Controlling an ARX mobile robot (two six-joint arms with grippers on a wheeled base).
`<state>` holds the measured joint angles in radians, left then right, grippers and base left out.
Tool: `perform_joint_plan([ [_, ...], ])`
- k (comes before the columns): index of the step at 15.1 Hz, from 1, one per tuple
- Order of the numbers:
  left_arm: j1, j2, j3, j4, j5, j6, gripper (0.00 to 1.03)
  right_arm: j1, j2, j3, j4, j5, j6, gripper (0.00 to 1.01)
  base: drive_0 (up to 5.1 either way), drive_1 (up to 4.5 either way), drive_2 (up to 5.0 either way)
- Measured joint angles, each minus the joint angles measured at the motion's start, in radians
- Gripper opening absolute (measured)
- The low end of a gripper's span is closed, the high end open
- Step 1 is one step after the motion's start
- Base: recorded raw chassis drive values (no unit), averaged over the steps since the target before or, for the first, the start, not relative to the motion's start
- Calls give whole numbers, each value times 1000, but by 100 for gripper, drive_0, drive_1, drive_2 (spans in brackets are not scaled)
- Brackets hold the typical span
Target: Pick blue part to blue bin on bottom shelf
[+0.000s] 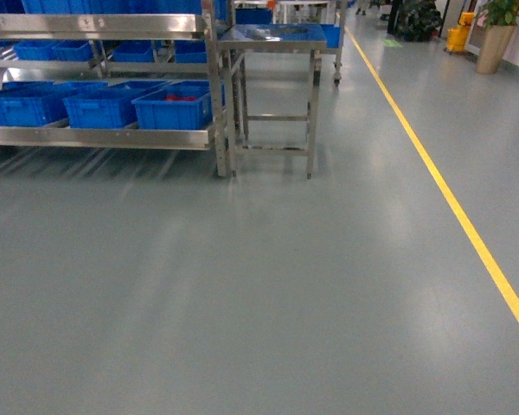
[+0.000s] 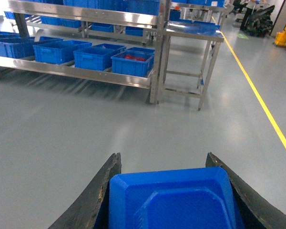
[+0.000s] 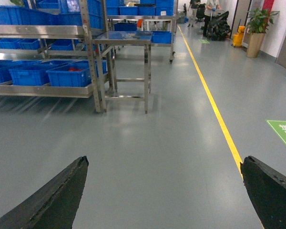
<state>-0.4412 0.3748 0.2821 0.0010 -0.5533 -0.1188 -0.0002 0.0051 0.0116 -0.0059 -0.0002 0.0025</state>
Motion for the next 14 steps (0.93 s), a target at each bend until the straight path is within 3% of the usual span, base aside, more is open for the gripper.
perform_joint_plan([
  [14,0,-3,0,2,2,3,44,0,0,0,2,0,0,98,-2,429,-432],
])
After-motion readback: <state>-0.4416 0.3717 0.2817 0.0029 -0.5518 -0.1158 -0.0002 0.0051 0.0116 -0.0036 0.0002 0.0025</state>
